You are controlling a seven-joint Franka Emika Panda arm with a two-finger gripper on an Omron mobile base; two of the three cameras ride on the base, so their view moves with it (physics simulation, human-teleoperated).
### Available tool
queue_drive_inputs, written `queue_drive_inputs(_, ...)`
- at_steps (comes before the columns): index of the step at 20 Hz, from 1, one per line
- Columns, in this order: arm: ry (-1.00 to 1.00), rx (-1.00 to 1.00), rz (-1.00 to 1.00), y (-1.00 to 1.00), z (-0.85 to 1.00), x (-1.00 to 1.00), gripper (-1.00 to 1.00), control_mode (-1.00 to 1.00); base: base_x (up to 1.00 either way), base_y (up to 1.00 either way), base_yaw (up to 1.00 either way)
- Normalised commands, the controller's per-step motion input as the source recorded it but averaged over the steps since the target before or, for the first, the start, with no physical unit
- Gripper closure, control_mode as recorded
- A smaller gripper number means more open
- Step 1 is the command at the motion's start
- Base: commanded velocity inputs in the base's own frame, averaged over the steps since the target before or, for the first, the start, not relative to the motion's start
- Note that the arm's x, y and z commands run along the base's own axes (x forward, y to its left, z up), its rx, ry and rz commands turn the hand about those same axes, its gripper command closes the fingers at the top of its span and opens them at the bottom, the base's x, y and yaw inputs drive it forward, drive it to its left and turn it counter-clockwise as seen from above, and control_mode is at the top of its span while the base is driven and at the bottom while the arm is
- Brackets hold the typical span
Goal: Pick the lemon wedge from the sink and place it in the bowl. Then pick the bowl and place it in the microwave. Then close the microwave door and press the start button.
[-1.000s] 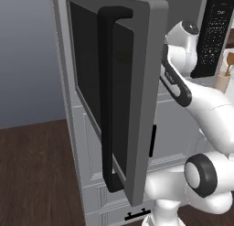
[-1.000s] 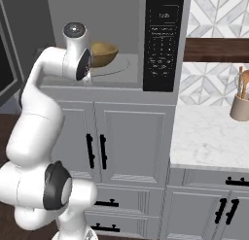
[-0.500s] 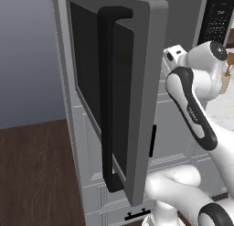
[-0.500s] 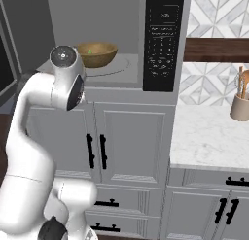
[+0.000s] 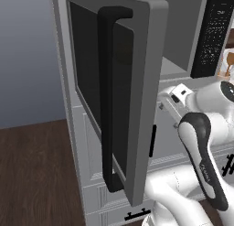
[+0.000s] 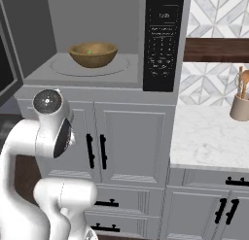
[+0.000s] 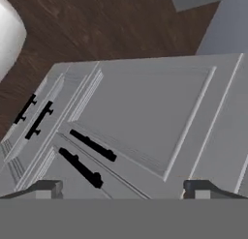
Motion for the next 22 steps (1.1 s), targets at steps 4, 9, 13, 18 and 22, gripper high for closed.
queue_drive_inputs(4,0.25,-0.14,0.14,0.14,-0.48,-0.91,-1.00,-1.00,0.00,0.00,0.00)
queue_drive_inputs(9,0.16,-0.06,0.12,0.19,-0.23,-0.77,-1.00,-1.00,0.00,0.00,0.00)
queue_drive_inputs(13,0.06,0.00,0.09,0.07,0.37,-0.91,-1.00,-1.00,0.00,0.00,0.00)
queue_drive_inputs(18,0.17,-0.03,0.12,0.49,0.03,-0.87,-1.00,-1.00,0.00,0.00,0.00)
queue_drive_inputs(22,0.14,-0.10,0.13,0.78,-0.43,-0.59,-1.00,-1.00,0.00,0.00,0.00)
